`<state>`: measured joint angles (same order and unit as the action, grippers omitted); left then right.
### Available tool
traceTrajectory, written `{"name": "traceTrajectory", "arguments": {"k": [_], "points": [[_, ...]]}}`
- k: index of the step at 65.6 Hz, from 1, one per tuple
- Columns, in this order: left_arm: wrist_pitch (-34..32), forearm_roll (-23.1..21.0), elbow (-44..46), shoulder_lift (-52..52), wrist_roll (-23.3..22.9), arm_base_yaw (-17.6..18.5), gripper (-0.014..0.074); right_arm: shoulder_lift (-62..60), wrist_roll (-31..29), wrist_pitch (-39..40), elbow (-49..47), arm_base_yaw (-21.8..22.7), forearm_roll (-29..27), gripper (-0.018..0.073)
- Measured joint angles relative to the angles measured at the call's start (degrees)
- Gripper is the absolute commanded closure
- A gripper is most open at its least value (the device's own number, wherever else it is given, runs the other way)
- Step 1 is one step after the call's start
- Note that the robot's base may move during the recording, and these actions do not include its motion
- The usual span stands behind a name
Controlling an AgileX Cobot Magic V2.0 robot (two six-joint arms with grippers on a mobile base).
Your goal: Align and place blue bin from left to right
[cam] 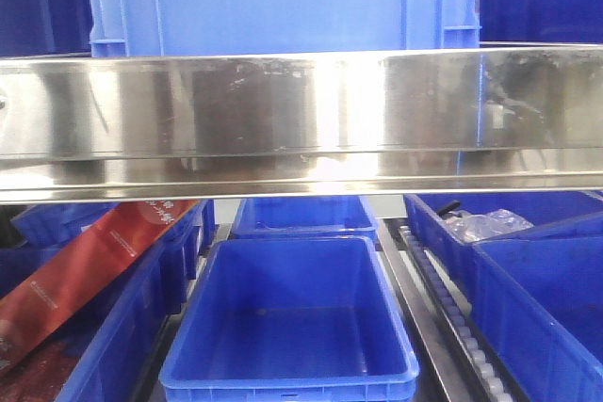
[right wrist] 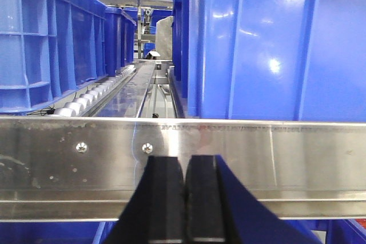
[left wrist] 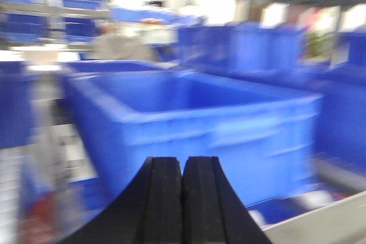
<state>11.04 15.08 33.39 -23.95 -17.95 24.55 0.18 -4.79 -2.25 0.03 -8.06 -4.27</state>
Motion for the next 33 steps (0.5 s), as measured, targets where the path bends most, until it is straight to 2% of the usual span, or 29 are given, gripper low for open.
{"name": "traceTrajectory", "arguments": {"k": [6,16,24,33], "points": [[-4.9,-3.06,-5.9,2.28,4.17,-7.05,0.0707,0.0,0.0,0.0,0.0,0.0,0.0,0.0637],[-11.41,-7.4,-16.01,6.79,5.49,-17.76,0.0707,0.0,0.0,0.0,0.0,0.0,0.0,0.0637],[-12.31,-8.09,-21.2,10.66,5.88,-22.78,0.0707,0.0,0.0,0.0,0.0,0.0,0.0,0.0637],[-12.67,-9.51,-26.85,15.81,8.42,-26.09,0.0707,0.0,0.0,0.0,0.0,0.0,0.0,0.0637]]}}
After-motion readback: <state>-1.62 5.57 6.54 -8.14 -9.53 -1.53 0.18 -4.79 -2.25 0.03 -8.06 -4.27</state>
